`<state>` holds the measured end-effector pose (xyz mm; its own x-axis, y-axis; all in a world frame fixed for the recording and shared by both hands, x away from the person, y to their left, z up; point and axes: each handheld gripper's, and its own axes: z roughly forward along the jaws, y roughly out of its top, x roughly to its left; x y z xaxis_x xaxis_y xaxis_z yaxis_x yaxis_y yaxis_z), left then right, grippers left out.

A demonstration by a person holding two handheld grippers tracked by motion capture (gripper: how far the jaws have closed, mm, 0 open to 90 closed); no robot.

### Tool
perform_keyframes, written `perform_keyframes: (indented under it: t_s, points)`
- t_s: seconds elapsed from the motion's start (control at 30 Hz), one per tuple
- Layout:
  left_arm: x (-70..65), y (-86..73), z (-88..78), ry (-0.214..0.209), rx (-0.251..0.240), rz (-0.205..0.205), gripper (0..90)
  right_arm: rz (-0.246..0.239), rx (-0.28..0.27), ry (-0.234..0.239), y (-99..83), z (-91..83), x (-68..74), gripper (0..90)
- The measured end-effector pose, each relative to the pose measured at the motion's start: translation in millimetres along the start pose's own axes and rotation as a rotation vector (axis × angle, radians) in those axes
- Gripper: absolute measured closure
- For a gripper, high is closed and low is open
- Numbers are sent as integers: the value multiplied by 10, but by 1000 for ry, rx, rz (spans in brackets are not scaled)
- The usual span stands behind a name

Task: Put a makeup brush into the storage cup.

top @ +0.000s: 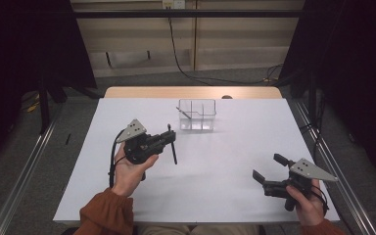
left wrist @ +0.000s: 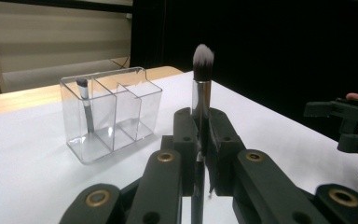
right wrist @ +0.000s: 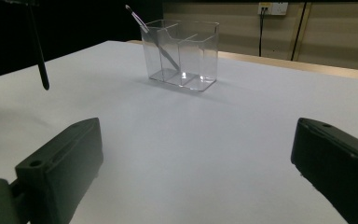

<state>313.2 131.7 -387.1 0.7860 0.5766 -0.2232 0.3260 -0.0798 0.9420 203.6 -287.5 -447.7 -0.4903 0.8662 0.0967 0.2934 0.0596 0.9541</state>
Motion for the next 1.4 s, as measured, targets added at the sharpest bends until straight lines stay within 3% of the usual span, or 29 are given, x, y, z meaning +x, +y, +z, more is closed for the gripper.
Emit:
perform_keyframes:
  t_s: [0.4,0.67,0.87,1.4]
  points:
    - [70,146,106,10,-27,-6,838,-15,-33,-17,-18,-28,-19,0]
    - [103,280,223,25,-52,-4,838,-8,-29,-3,-20,-17,-5,0]
    - [115,387,364,38,-58,21,838,-9,-28,3,-21,-19,-3,0]
    - [319,655,620,92,-90,22,838,-11,-27,12,-23,-19,2,0]
